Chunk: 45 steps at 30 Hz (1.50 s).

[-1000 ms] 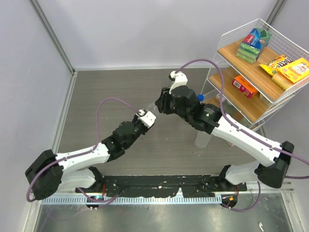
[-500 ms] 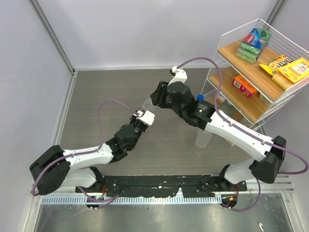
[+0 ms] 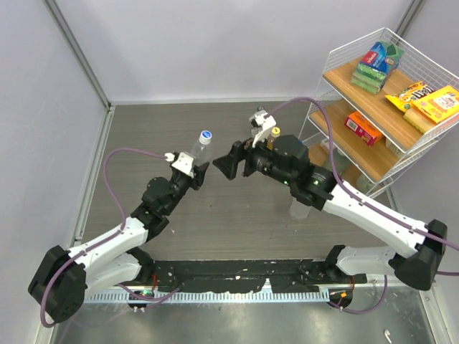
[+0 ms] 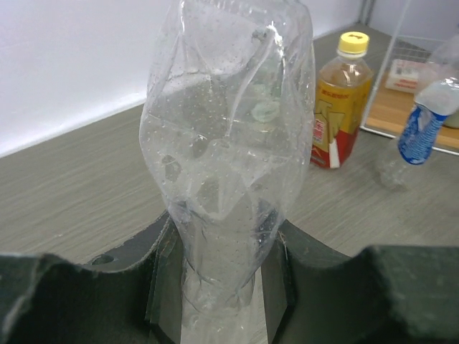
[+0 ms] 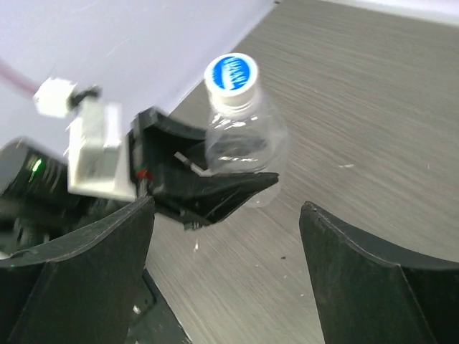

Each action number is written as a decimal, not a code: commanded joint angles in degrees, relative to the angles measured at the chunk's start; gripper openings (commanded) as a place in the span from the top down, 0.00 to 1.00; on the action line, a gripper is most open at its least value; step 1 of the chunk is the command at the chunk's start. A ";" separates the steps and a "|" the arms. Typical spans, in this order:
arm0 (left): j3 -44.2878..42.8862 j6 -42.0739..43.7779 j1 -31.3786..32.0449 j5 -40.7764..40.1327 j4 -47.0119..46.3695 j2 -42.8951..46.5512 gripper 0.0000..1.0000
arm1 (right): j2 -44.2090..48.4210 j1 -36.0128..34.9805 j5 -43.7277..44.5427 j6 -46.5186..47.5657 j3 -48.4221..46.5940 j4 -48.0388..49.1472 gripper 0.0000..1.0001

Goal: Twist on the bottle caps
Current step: Screw the bottle cap onto the plastic bottle.

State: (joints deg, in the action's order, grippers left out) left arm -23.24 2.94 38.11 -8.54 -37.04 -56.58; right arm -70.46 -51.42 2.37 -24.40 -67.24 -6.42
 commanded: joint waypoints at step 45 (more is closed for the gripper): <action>-11.03 6.46 -15.17 76.48 25.44 -3.10 1.00 | 7.70 -0.26 -32.61 44.88 0.88 -6.77 0.48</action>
State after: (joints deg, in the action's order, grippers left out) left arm -32.03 8.47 23.22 67.46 -11.57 -59.75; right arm -62.78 -51.37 -27.79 21.69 -64.20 -15.68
